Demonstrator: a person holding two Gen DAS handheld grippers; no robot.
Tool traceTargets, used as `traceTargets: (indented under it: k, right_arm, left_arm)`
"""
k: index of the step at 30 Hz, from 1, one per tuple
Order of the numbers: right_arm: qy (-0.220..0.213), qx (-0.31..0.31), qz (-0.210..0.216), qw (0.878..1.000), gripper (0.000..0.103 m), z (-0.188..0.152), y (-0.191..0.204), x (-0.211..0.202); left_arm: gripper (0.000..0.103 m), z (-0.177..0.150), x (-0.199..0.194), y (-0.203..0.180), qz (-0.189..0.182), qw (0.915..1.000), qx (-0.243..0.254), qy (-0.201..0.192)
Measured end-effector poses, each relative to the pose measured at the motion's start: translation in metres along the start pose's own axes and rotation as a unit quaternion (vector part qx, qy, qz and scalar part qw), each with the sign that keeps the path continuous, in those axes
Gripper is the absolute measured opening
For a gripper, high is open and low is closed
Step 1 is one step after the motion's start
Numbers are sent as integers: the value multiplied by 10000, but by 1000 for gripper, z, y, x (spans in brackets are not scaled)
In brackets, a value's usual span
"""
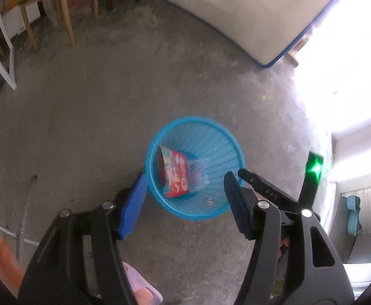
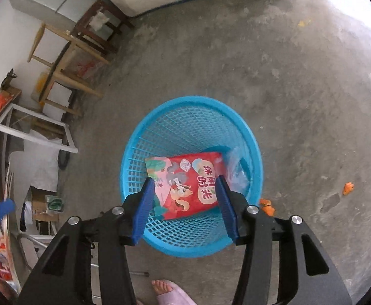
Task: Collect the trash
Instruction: 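Open both grippers to drop the items into the blue wastebasket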
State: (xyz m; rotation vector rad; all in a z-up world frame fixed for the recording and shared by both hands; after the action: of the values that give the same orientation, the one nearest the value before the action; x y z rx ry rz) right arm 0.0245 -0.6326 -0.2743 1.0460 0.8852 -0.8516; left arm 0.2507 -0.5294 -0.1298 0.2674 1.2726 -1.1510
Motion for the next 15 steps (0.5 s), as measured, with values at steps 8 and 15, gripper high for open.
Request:
traceTargets:
  k: [8,15]
  right_arm:
    - [-577,-567,-22,9967,57,-28,6,-87]
    - [-1070,-1583,-76,9815,80,-88,44,-176]
  left_arm:
    - [70,-37,-142,-40,19,9911,805,-1064]
    - [78,-137,-216,-47,-12,9900,955,-1035]
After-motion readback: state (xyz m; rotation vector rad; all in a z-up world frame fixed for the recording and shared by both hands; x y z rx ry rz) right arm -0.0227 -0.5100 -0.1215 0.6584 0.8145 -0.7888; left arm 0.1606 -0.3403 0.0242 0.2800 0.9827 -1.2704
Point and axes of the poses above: each gripper's, at about its wrist camera, not at the fingertips, and x roughly the way its jaws point, y to its left, z to its top, the point moved 2 cm from there along x, roughly the way its jaws point, and after that the axes turned 9 degrees about -z, right-handed, at the moved point
